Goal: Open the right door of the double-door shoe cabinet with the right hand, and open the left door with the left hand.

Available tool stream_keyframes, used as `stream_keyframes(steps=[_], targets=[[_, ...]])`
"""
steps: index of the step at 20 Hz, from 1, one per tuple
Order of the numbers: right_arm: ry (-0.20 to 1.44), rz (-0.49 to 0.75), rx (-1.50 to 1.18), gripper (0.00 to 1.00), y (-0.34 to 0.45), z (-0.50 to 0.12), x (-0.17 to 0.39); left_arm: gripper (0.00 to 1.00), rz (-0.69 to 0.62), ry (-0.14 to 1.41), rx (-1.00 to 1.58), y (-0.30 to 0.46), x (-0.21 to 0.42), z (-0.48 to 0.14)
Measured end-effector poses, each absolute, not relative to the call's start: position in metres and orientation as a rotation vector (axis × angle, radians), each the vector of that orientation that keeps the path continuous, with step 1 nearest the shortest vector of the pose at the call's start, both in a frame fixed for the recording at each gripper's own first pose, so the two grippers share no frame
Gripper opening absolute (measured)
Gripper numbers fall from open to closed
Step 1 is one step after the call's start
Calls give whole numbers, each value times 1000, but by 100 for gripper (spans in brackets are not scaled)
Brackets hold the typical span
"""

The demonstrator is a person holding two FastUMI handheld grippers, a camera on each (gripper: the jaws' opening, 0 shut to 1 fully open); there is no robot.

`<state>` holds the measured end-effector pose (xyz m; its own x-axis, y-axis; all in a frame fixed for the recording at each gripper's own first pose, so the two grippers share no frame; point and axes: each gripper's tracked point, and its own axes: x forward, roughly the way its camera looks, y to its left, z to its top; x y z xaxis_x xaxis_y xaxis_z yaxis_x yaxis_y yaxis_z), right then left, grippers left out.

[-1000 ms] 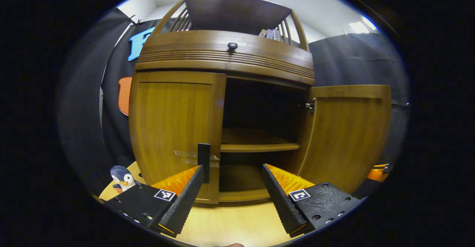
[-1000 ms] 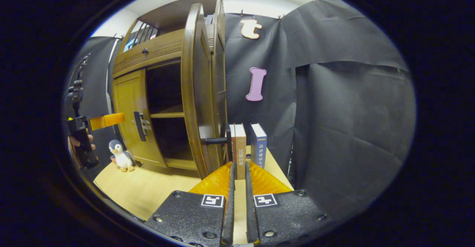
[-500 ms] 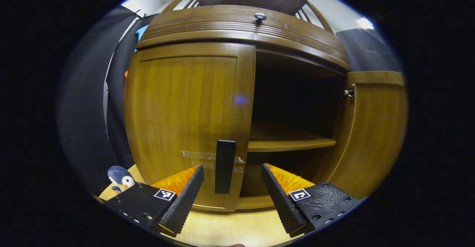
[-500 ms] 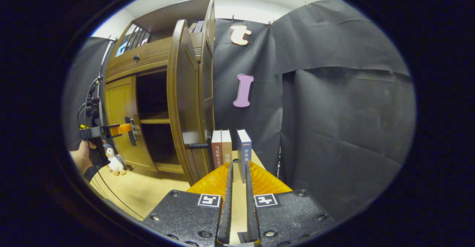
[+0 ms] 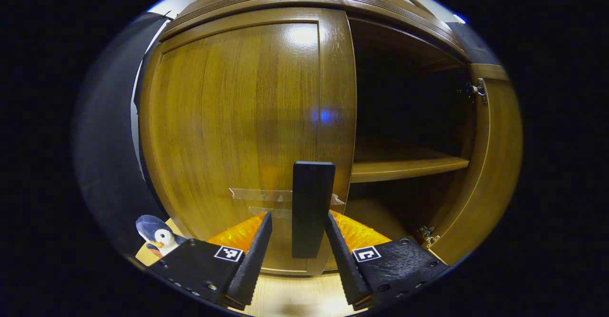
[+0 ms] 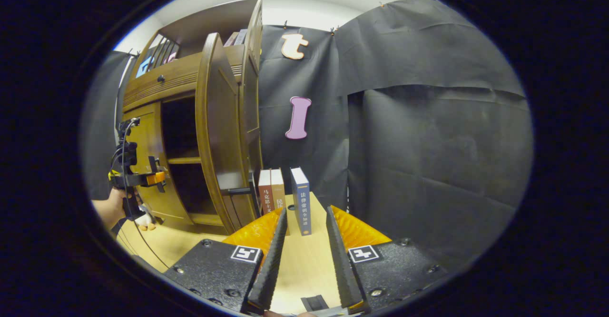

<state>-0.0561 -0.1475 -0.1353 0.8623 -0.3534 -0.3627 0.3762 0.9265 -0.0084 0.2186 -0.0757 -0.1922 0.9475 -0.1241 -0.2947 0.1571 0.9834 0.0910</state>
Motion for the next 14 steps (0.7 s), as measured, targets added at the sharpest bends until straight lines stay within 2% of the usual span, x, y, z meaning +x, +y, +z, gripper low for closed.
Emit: stream_keyframes(steps=[1, 3, 4, 5, 6, 8, 9, 10, 11, 14], targets=[[367, -385, 64, 54, -148, -135, -56, 56, -149, 291, 122, -77, 220, -192], [364, -387, 67, 56, -147, -134, -56, 52, -178, 288, 133, -85, 219, -194], [360, -387, 68, 55, -147, -134, -55, 25, -187, 286, 150, -86, 218, -194], [356, -391, 69, 55, -147, -133, -54, 24, -185, 294, 169, -84, 222, -196], [353, -389, 72, 56, -147, -133, -53, 34, -192, 283, 169, -85, 218, -193], [346, -387, 72, 55, -145, -133, -51, 31, -204, 293, 157, -84, 218, -194], [346, -388, 71, 55, -144, -132, -49, 41, -208, 301, 154, -84, 218, -194], [344, -388, 72, 55, -143, -132, -48, 40, -207, 304, 152, -83, 217, -194], [343, -386, 73, 55, -140, -131, -47, 31, -201, 308, 149, -82, 216, -195], [343, -382, 75, 56, -133, -130, -50, 32, -189, 307, 129, -80, 207, -193]])
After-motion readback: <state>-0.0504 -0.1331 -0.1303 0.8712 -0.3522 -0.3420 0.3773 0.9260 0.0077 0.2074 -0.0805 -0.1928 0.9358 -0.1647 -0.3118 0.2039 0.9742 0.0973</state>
